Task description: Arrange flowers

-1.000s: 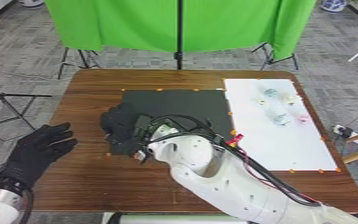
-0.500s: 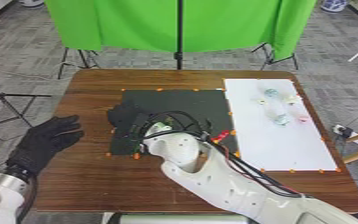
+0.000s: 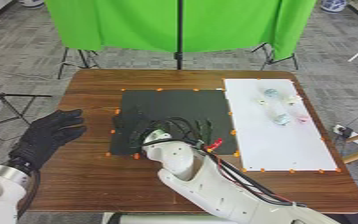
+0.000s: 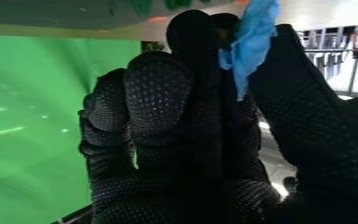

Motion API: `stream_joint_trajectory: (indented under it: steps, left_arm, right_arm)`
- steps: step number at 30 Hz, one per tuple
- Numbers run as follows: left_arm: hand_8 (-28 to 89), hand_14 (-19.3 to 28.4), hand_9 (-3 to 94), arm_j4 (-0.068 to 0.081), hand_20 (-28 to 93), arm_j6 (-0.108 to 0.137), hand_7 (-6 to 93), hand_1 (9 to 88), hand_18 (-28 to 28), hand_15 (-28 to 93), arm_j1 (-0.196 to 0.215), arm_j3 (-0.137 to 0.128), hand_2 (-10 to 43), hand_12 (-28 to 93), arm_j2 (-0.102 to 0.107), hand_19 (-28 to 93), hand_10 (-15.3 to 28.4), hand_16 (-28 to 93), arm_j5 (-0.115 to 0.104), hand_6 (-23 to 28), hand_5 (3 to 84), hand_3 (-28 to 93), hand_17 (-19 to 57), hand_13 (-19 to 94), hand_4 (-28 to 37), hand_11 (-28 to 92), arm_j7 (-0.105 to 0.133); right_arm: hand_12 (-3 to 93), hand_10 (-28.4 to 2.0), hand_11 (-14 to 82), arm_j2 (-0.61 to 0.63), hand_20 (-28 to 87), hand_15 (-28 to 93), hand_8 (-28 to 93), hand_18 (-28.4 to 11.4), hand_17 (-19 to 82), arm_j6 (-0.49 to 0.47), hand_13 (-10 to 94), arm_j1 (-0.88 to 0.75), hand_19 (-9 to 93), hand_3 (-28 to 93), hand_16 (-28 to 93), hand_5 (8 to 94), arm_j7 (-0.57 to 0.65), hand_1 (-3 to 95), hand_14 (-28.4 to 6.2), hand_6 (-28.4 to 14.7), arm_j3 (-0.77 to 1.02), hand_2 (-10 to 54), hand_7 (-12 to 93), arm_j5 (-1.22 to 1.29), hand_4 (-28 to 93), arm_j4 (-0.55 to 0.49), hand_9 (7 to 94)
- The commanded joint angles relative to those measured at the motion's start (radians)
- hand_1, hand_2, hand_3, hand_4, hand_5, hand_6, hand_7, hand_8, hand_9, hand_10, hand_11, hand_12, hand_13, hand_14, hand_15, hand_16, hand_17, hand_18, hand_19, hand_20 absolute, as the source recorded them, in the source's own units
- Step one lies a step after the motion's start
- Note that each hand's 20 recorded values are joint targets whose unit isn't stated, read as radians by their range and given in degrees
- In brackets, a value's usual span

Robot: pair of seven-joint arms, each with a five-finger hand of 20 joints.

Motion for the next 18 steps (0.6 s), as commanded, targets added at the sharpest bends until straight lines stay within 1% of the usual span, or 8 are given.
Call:
stream_joint_trajectory:
  steps: [1, 5, 8, 9, 11, 13, 14, 18]
  left_arm:
    - [-12, 18.3, 34.1, 0.009, -4, -0.009, 24.6, 26.6, 23.9, 51, 0.007, 0.006, 6.1, 14, -0.002, 63, 15.6, -7, -0.005, 6.9, 41.2, 73, -6.4, 27, -28.3, 34, -0.009]
    - [-12, 18.3, 34.1, 0.01, -4, -0.013, 24.7, 26.6, 23.8, 51, 0.004, 0.006, 6.0, 14, -0.006, 63, 15.6, -7, -0.004, 6.9, 41.1, 73, -6.4, 27, -28.3, 34, -0.01]
    - [-12, 18.3, 34.1, 0.01, -4, -0.014, 24.7, 26.6, 23.8, 51, 0.006, 0.004, 6.1, 14, -0.009, 63, 15.6, -8, -0.004, 6.9, 41.2, 73, -6.3, 27, -28.3, 34, -0.012]
    - [-12, 18.3, 34.1, 0.012, -4, -0.017, 24.7, 26.6, 23.8, 51, 0.002, 0.005, 6.1, 14, -0.008, 63, 15.6, -7, -0.003, 6.9, 41.2, 73, -6.3, 27, -28.3, 34, -0.011]
    - [-12, 18.3, 34.1, 0.009, -4, -0.014, 24.6, 26.6, 23.8, 51, 0.007, 0.002, 6.0, 14, -0.009, 63, 15.5, -7, -0.003, 6.9, 41.2, 73, -6.4, 27, -28.3, 34, -0.012]
    - [-12, 18.4, 34.1, 0.01, -4, -0.016, 24.6, 26.6, 23.8, 51, 0.008, 0.001, 6.0, 14, -0.013, 63, 15.5, -7, -0.003, 7.0, 41.2, 73, -6.4, 27, -28.3, 34, -0.006]
    - [-12, 18.3, 34.1, 0.01, -4, -0.015, 24.6, 26.6, 23.8, 51, 0.008, 0.002, 6.0, 14, -0.013, 63, 15.6, -7, -0.003, 6.9, 41.2, 73, -6.4, 27, -28.3, 34, -0.009]
    - [-12, 18.4, 34.2, 0.005, -4, -0.013, 24.7, 26.6, 23.8, 51, 0.022, -0.005, 6.0, 14, -0.022, 63, 15.6, -7, -0.002, 6.9, 41.2, 73, -6.4, 27, -28.3, 34, -0.002]
  right_arm:
    - [48.2, -4.6, 22.9, 0.0, 43, 66, -14, -17.0, 33, 0.008, 73, 0.002, 83, 80, 32, 67.9, 0.032, 44.4, -3.6, 1.0, -0.005, -9.5, 45, -0.021, -28, -0.002, 81.9]
    - [44.4, -5.3, 28.6, 0.004, 44, 68, -15, -17.0, 32, 0.01, 71, 0.004, 83, 80, 31, 65.9, 0.035, 41.1, -3.9, 0.7, -0.005, -9.5, 46, -0.015, -28, -0.01, 78.3]
    - [40.4, -6.0, 33.3, 0.004, 44, 68, -13, -17.1, 32, 0.003, 71, 0.005, 83, 81, 31, 65.4, 0.037, 38.6, -4.1, 0.8, -0.002, -9.5, 43, -0.011, -28, -0.013, 75.6]
    - [37.0, -6.6, 36.1, 0.007, 45, 68, -13, -17.3, 32, 0.001, 70, 0.008, 83, 82, 31, 64.7, 0.043, 36.7, -4.2, 1.1, -0.004, -9.5, 41, -0.008, -28, -0.018, 73.6]
    - [34.2, -7.1, 38.4, 0.009, 45, 69, -13, -17.4, 31, -0.005, 70, 0.004, 83, 83, 30, 64.3, 0.047, 35.1, -4.2, 1.2, -0.001, -9.5, 39, -0.002, -28, -0.026, 72.0]
    - [32.1, -7.6, 39.5, 0.014, 45, 69, -18, -17.6, 31, 0.001, 69, 0.011, 83, 84, 30, 63.7, 0.053, 33.7, -4.4, 1.5, -0.006, -9.5, 35, 0.007, -28, -0.029, 70.4]
    - [30.7, -7.9, 40.5, 0.014, 45, 69, -21, -17.6, 31, -0.032, 69, 0.005, 82, 84, 30, 63.6, 0.043, 33.2, -4.5, 1.6, 0.009, -9.5, 35, 0.001, -28, -0.04, 69.9]
    - [24.6, -8.3, 40.6, 0.023, 45, 68, -22, -17.9, 30, -0.044, 69, 0.01, 82, 86, 30, 59.2, 0.05, 31.5, -4.4, 0.7, 0.01, -9.5, 32, 0.025, -28, -0.055, 65.8]
